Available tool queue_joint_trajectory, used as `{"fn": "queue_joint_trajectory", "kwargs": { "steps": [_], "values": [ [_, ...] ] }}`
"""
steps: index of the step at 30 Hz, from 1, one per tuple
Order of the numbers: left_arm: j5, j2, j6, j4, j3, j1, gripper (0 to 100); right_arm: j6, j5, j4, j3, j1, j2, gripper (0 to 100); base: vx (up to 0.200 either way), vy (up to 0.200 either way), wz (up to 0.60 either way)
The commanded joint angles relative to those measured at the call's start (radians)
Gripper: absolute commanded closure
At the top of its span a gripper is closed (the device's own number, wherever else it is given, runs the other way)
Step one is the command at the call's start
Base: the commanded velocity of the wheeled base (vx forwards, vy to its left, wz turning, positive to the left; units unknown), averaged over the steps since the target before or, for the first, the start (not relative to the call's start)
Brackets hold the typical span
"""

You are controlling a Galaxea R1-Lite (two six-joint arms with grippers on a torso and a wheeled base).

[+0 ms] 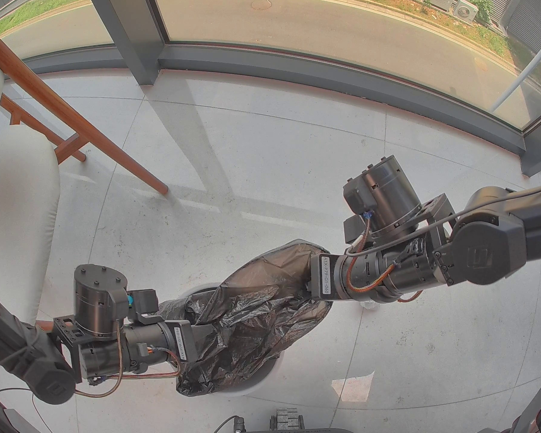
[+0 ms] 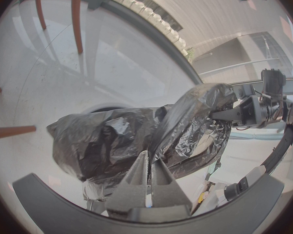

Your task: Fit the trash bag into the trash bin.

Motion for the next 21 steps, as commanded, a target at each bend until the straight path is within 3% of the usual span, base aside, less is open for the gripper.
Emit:
{"fn": "queue_joint_trajectory", "kwargs": {
  "steps": [1, 7, 12, 21],
  "values": [
    [-0.041, -0.306, -0.088, 0.373, -0.203, 0.012, 100, -0.041, 0.008, 0.0, 0.111, -0.006, -0.059, 100, 0.0, 0.0, 0.0],
    [-0.047, -0.312, -0.093, 0.406, -0.194, 0.011, 100, -0.04, 0.012, 0.002, 0.148, 0.007, -0.073, 100, 0.0, 0.0, 0.0],
    [-0.047, -0.33, -0.091, 0.515, -0.205, 0.009, 100, -0.04, 0.019, 0.005, 0.161, 0.032, -0.084, 100, 0.0, 0.0, 0.0],
    [-0.047, -0.326, -0.091, 0.524, -0.153, 0.008, 100, -0.041, 0.02, -0.003, 0.186, 0.081, -0.022, 100, 0.0, 0.0, 0.0]
  ]
}}
